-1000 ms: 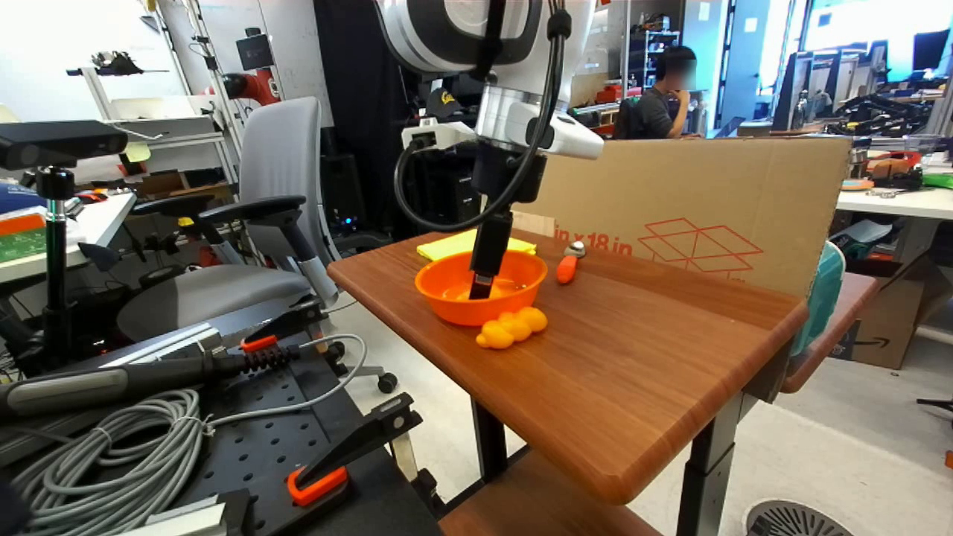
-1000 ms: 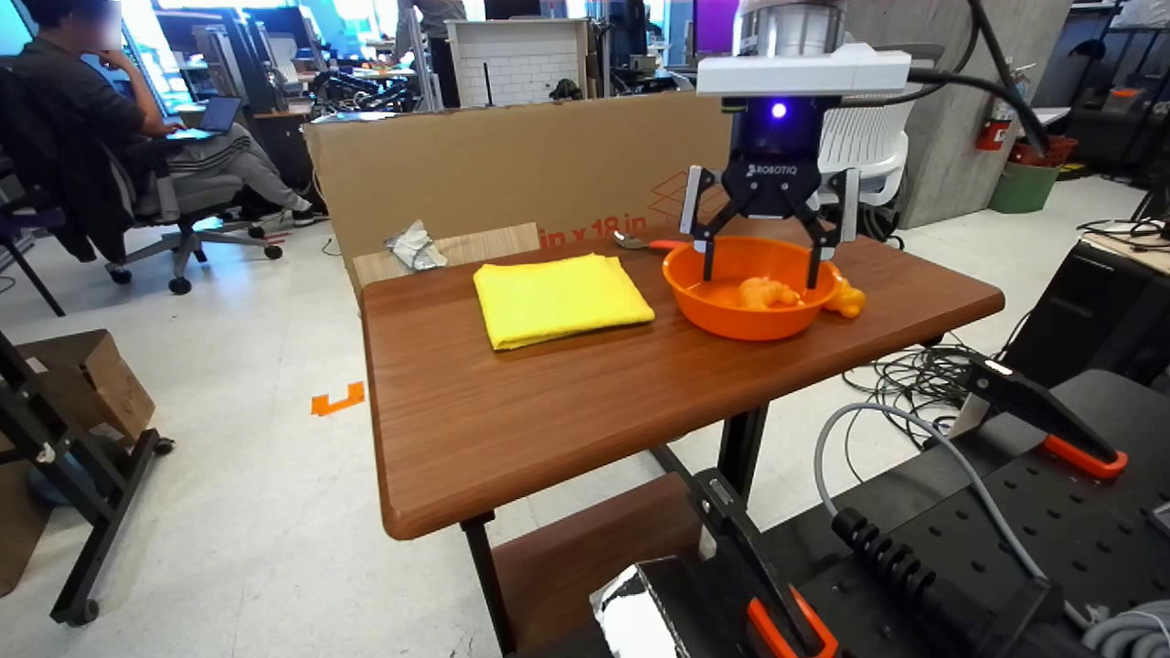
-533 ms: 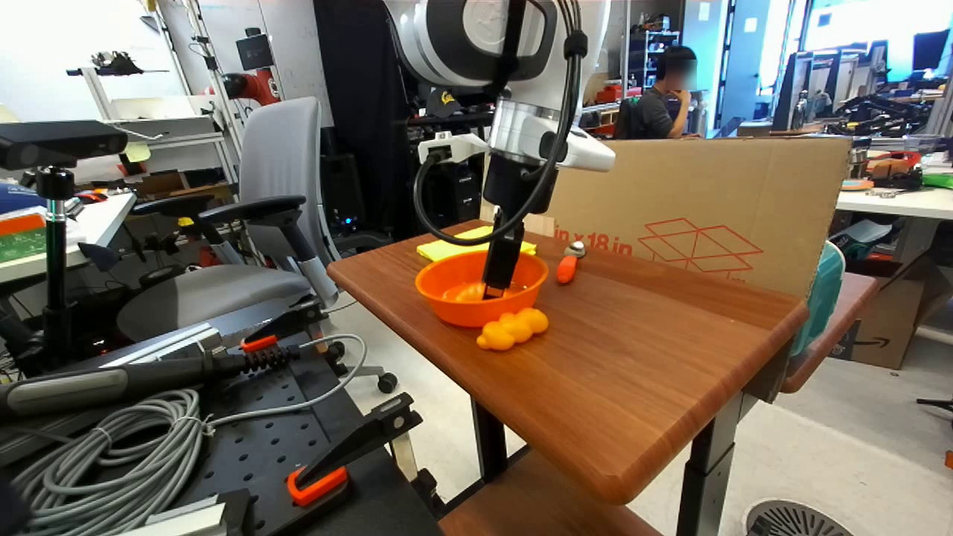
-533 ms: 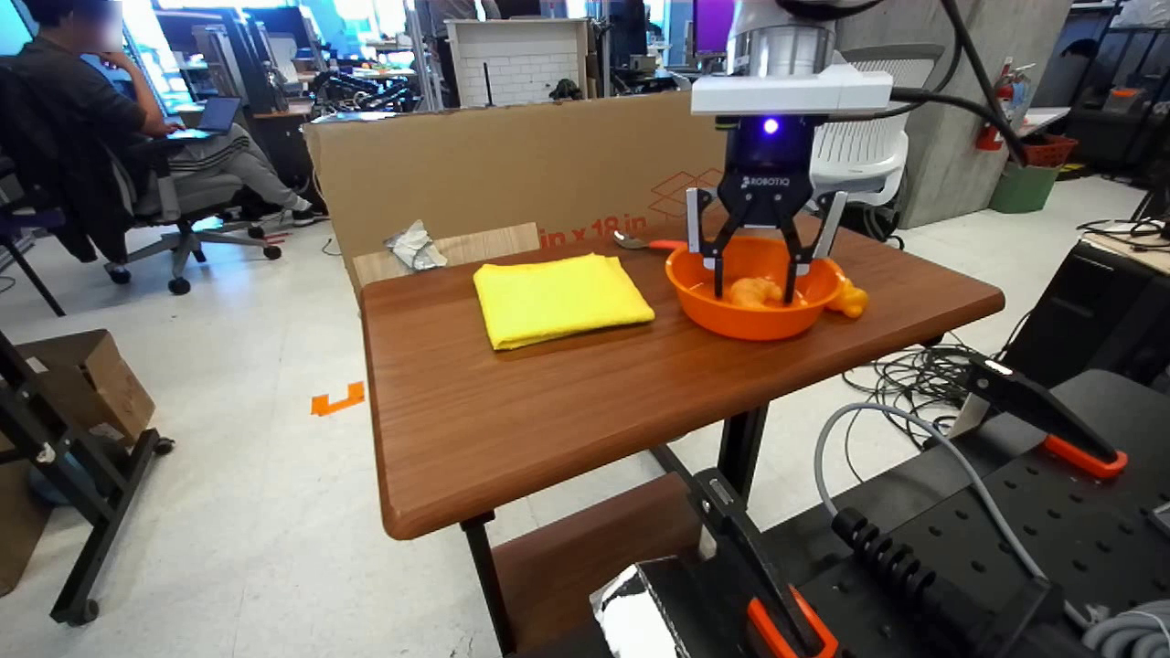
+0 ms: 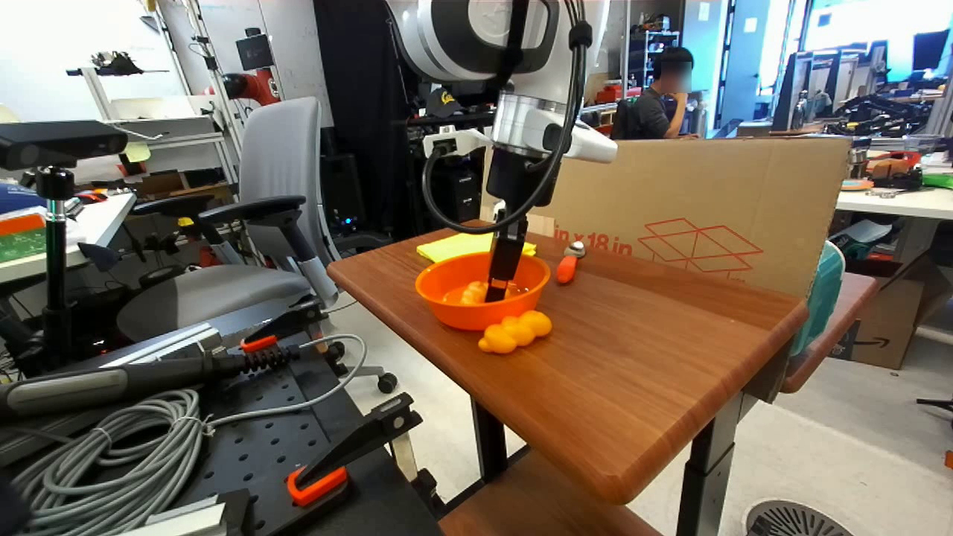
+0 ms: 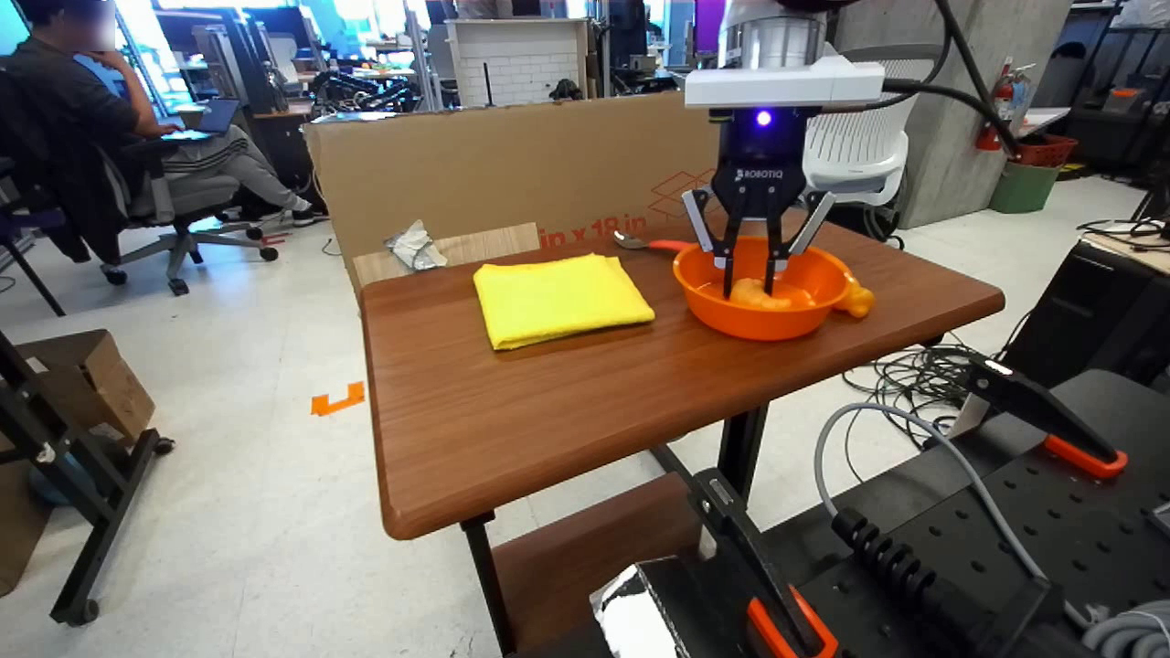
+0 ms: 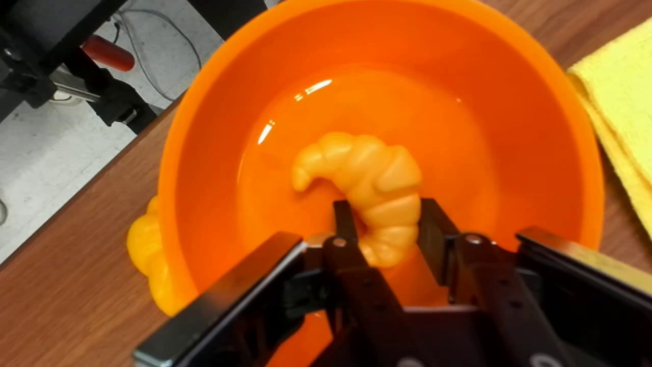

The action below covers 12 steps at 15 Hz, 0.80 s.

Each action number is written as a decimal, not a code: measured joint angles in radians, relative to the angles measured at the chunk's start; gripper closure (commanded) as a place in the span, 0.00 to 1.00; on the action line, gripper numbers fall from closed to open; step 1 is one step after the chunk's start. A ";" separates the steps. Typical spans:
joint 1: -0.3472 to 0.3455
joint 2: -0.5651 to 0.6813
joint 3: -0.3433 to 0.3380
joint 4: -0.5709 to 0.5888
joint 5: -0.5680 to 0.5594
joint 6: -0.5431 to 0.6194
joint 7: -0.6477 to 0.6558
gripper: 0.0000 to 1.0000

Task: Remove the orange object from the orange bowl and put it on the table

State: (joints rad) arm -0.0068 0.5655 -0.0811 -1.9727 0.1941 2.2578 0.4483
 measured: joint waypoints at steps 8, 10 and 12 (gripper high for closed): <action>0.004 -0.044 0.001 0.008 -0.003 -0.038 -0.021 0.89; 0.002 -0.079 0.001 0.010 -0.002 -0.072 -0.039 0.89; -0.007 -0.116 0.001 0.015 0.000 -0.113 -0.060 0.89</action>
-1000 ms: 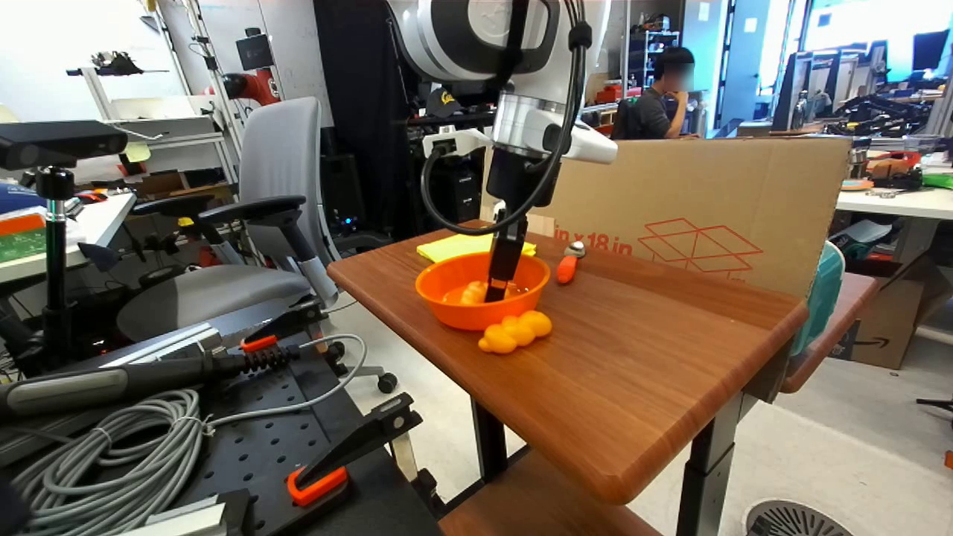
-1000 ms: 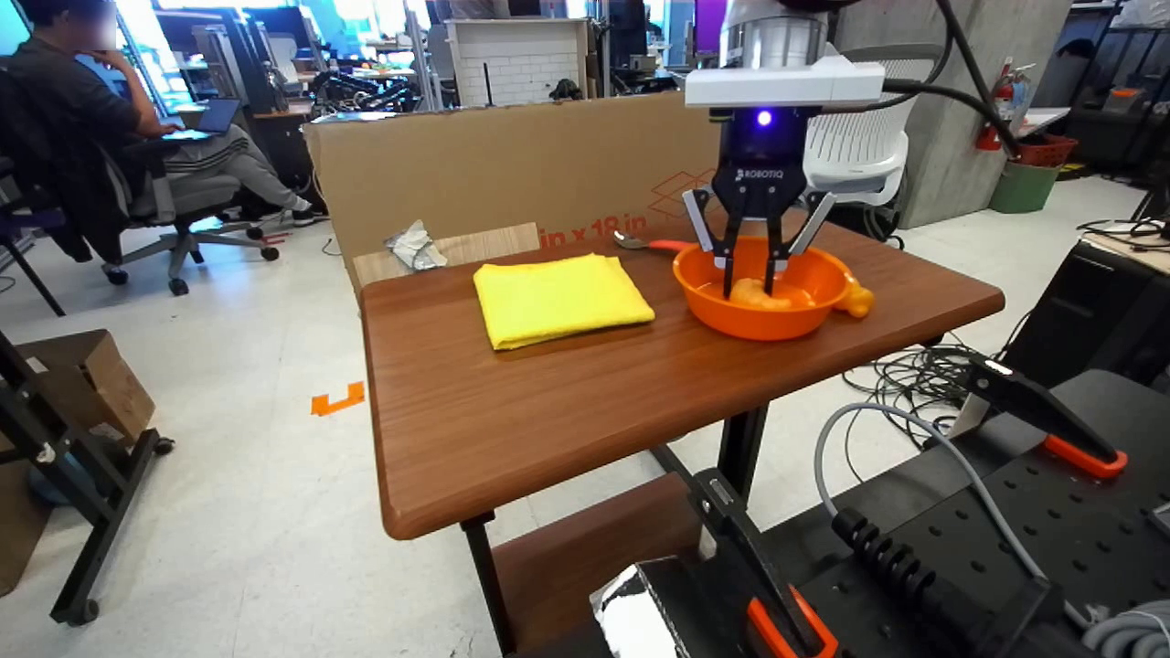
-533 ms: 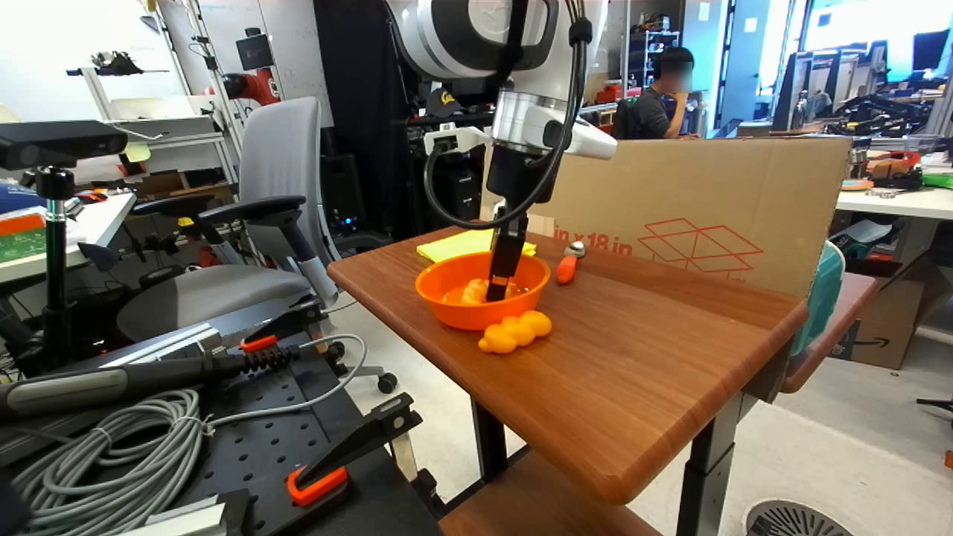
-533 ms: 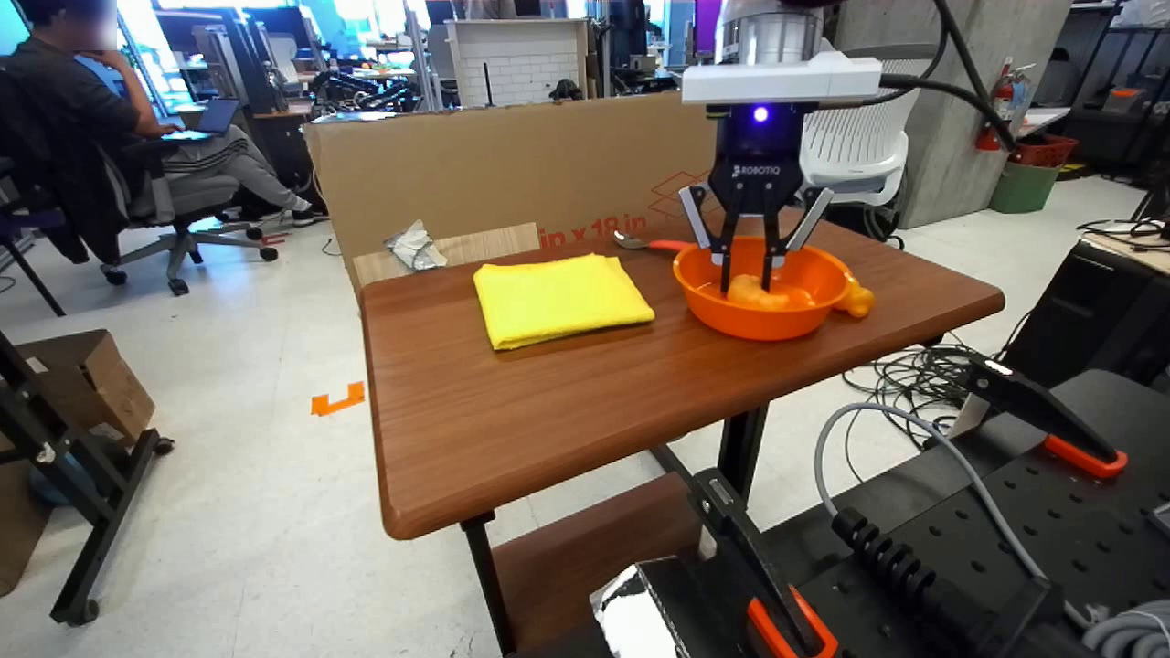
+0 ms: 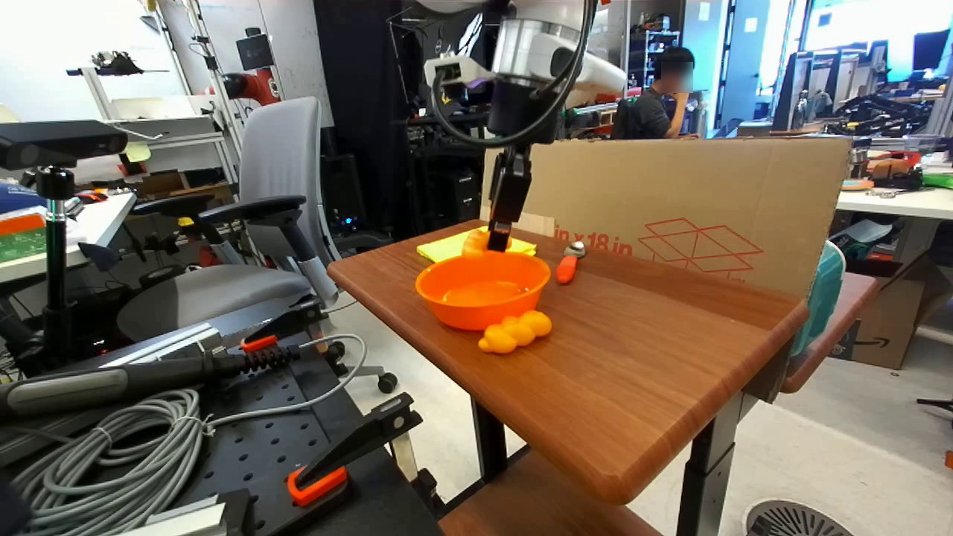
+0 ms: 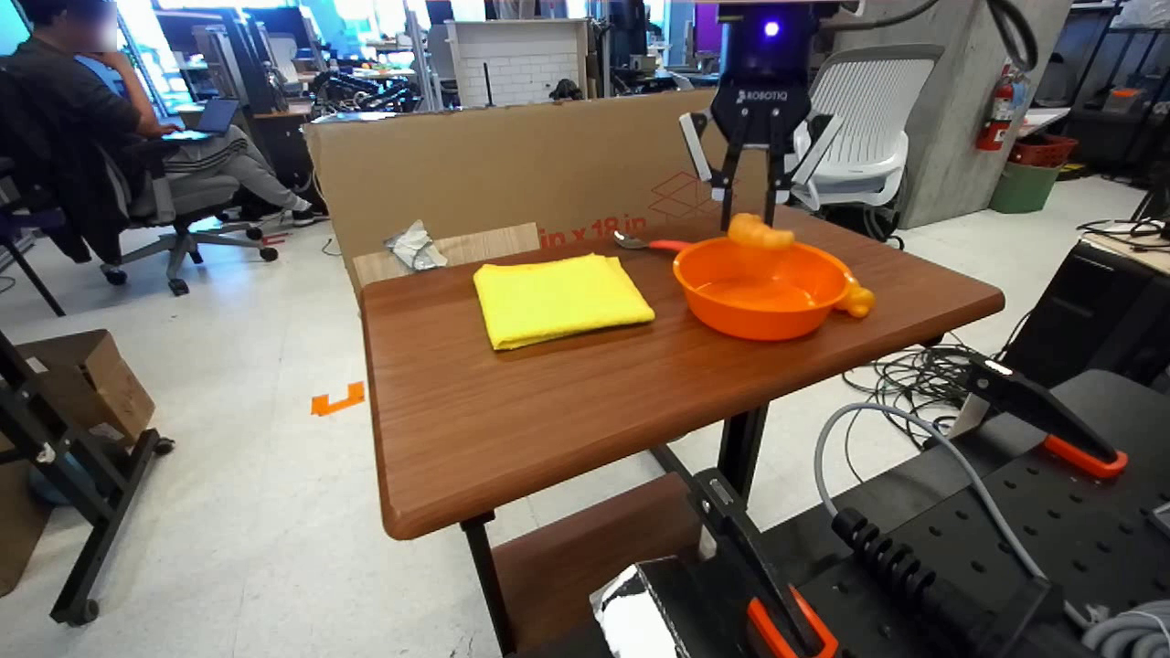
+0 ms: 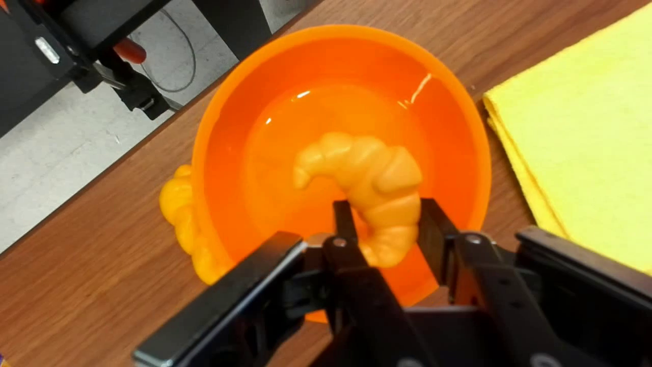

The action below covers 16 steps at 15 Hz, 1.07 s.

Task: Remove the orange object from the orange bowl and put it on the table

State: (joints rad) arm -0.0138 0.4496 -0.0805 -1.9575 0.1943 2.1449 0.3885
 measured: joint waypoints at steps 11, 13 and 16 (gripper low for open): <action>-0.121 -0.002 -0.007 0.251 0.051 -0.255 -0.083 0.89; -0.140 0.045 -0.015 0.322 0.054 -0.284 -0.083 0.89; -0.170 0.127 -0.025 0.428 0.057 -0.318 -0.081 0.89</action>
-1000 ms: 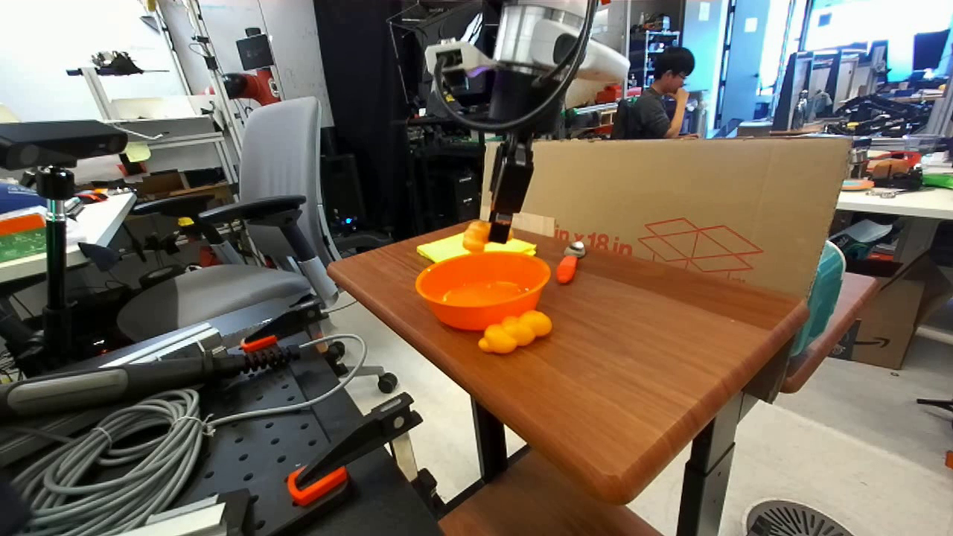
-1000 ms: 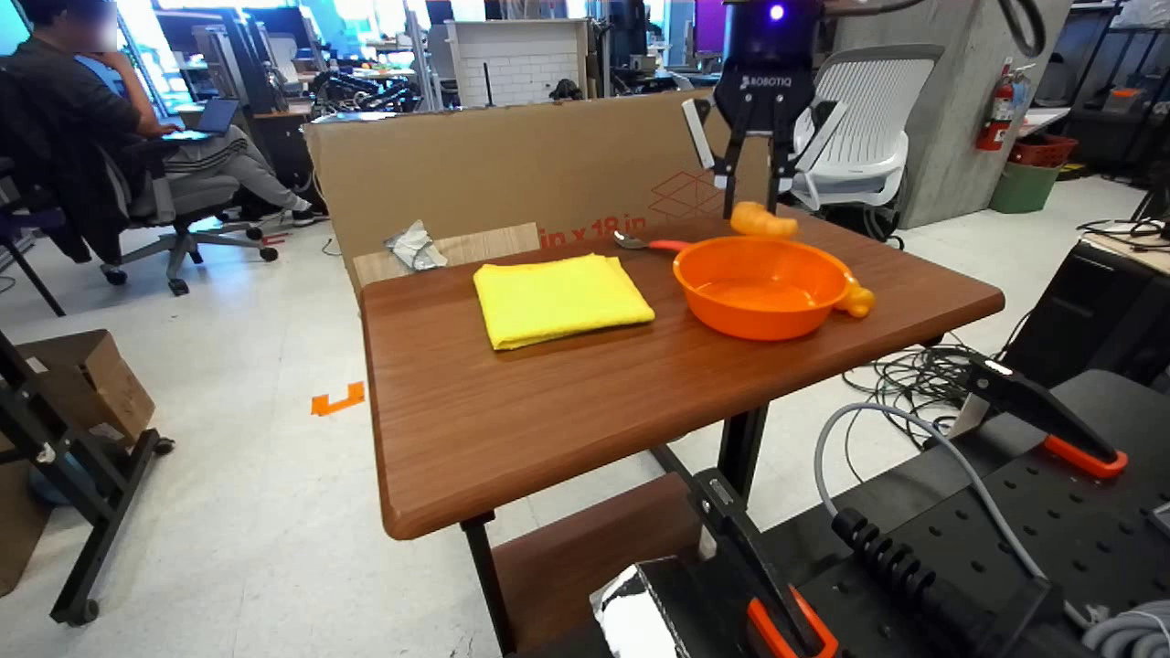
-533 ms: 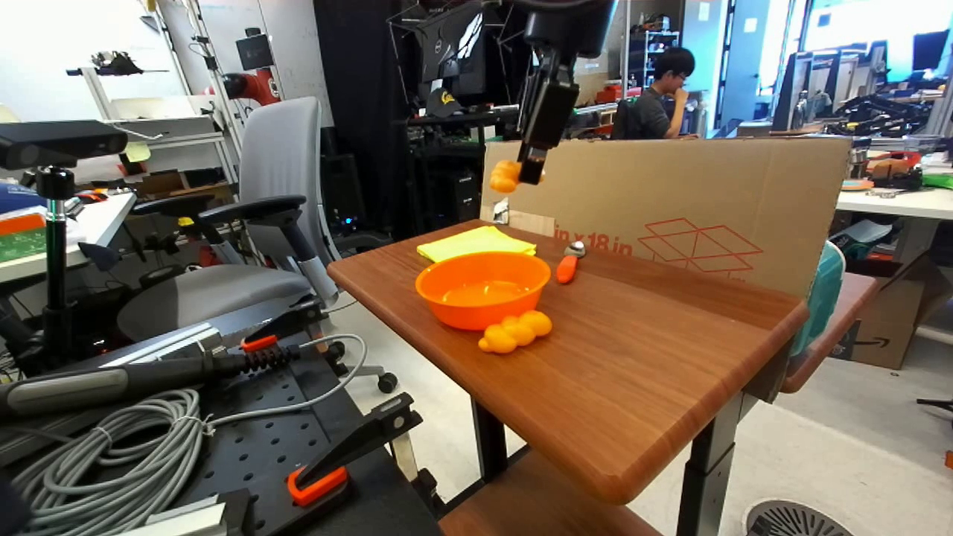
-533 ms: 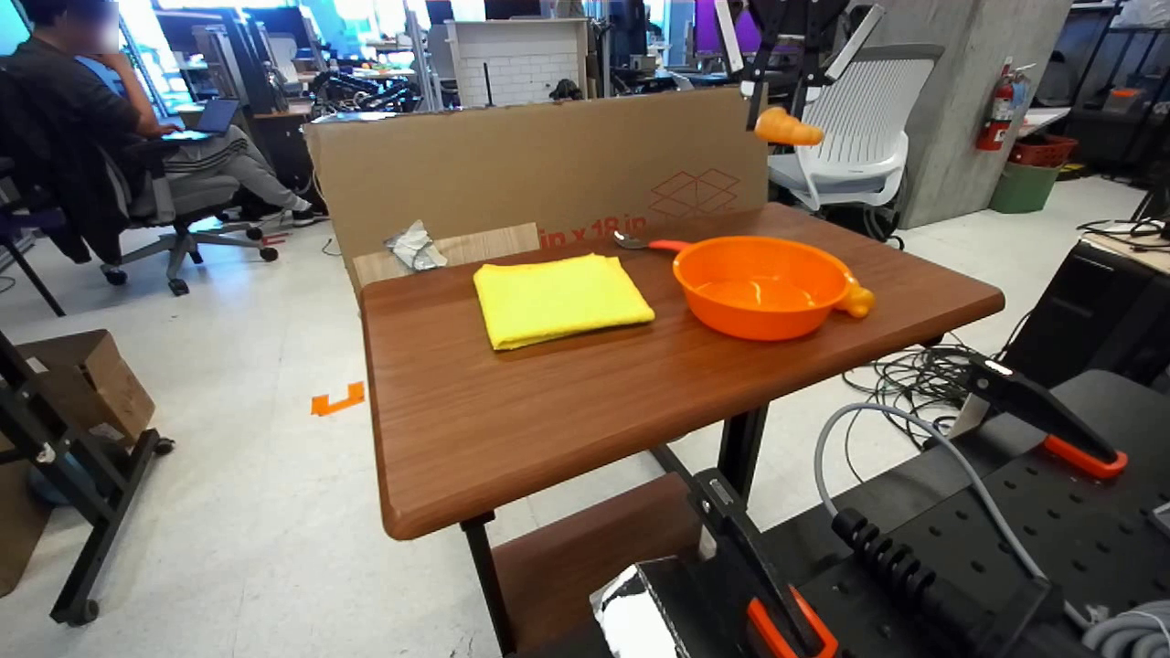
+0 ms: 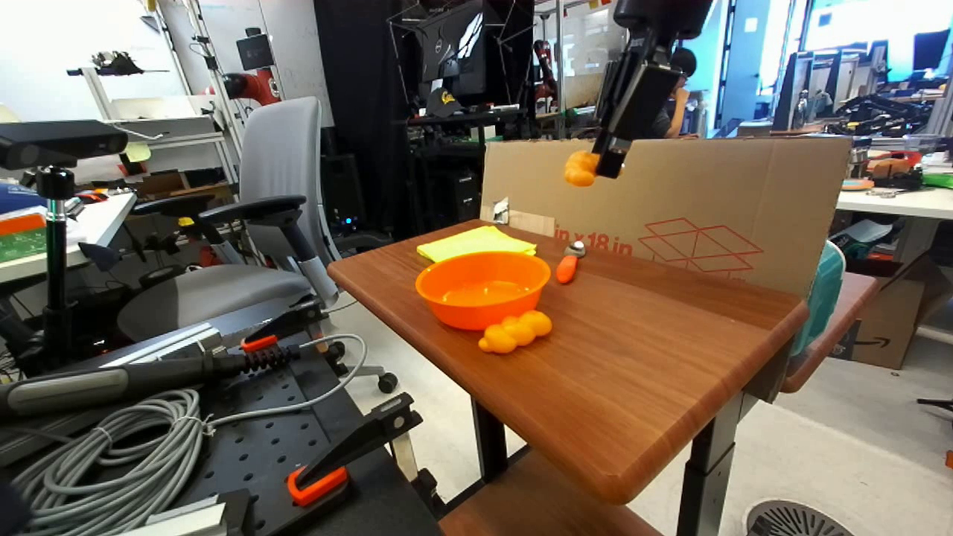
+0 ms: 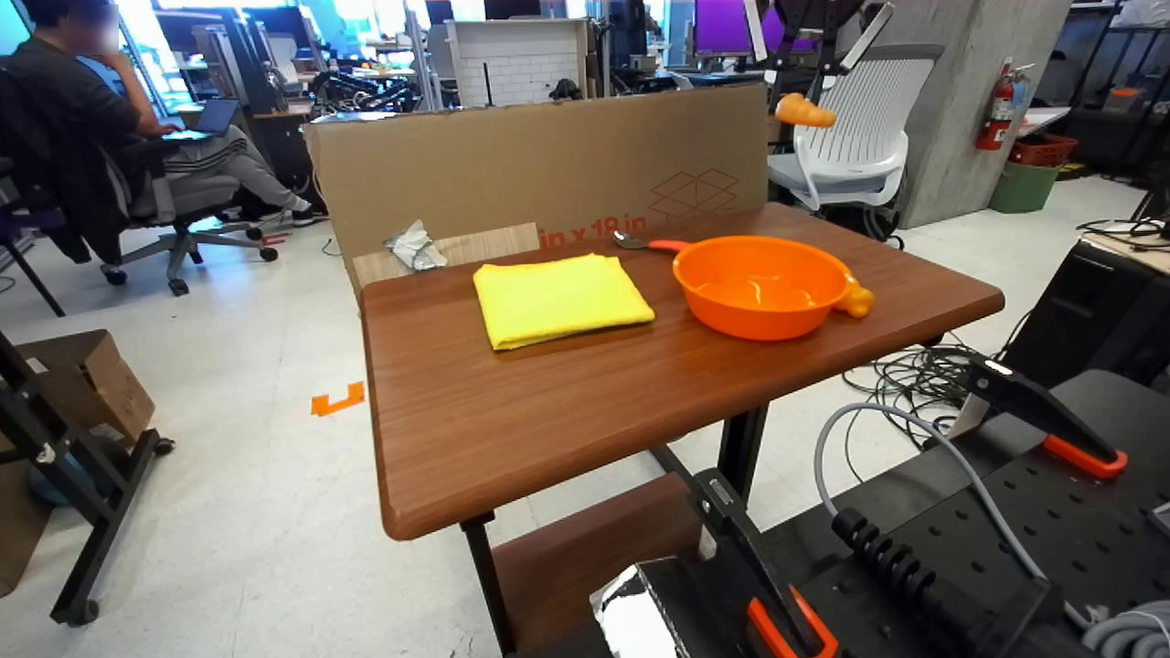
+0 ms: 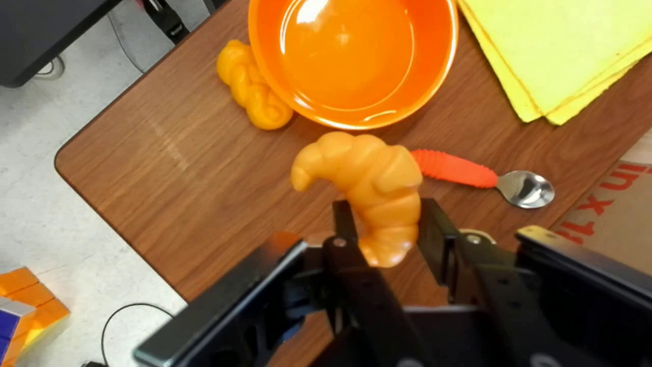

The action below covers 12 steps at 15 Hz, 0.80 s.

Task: Remove the orange object from the orange bowl and put it on the table

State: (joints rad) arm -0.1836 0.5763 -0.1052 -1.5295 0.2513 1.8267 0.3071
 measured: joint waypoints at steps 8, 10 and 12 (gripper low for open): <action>-0.051 0.230 -0.022 0.231 0.005 -0.013 0.054 0.89; -0.053 0.278 -0.025 0.273 0.004 -0.011 0.081 0.89; -0.052 0.318 -0.025 0.305 0.004 -0.005 0.113 0.89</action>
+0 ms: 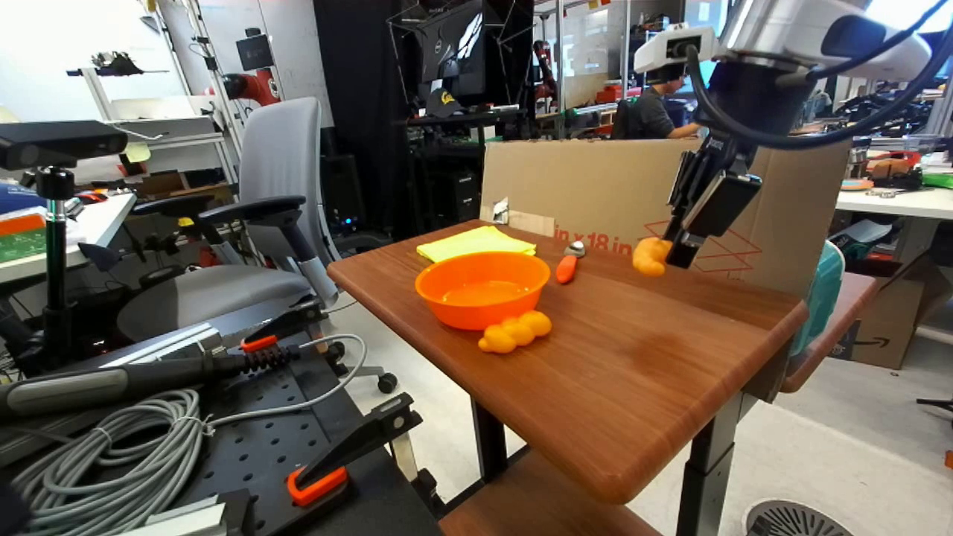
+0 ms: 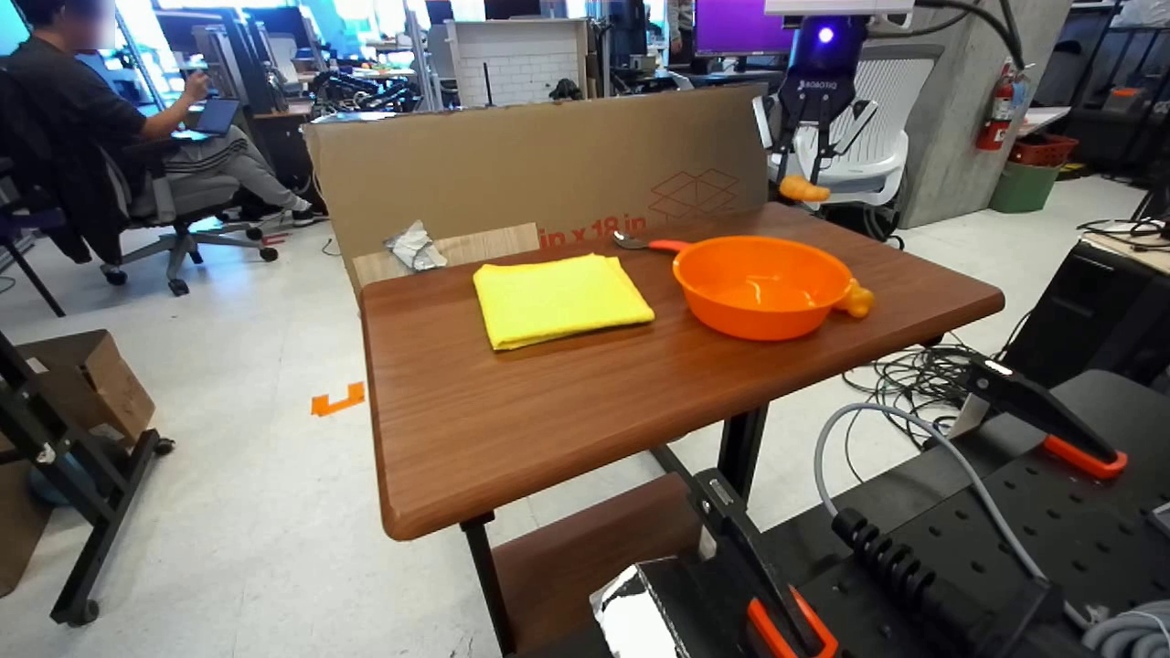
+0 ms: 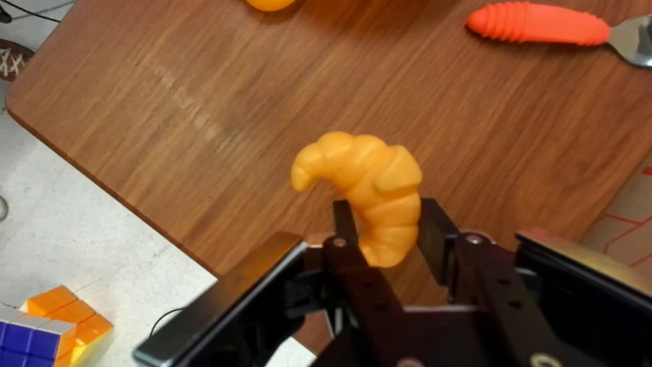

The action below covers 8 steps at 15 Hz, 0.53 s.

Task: Remove the orange object from the orange bowl and put it on the table

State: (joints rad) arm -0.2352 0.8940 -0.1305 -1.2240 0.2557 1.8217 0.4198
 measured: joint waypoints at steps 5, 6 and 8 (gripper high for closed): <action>0.023 0.066 0.000 0.039 -0.001 0.029 0.076 0.89; 0.030 0.075 0.000 0.040 -0.001 0.042 0.090 0.89; 0.046 0.092 -0.001 0.041 -0.005 0.061 0.117 0.89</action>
State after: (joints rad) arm -0.1892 0.9855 -0.1311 -1.1834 0.2512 1.8831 0.5364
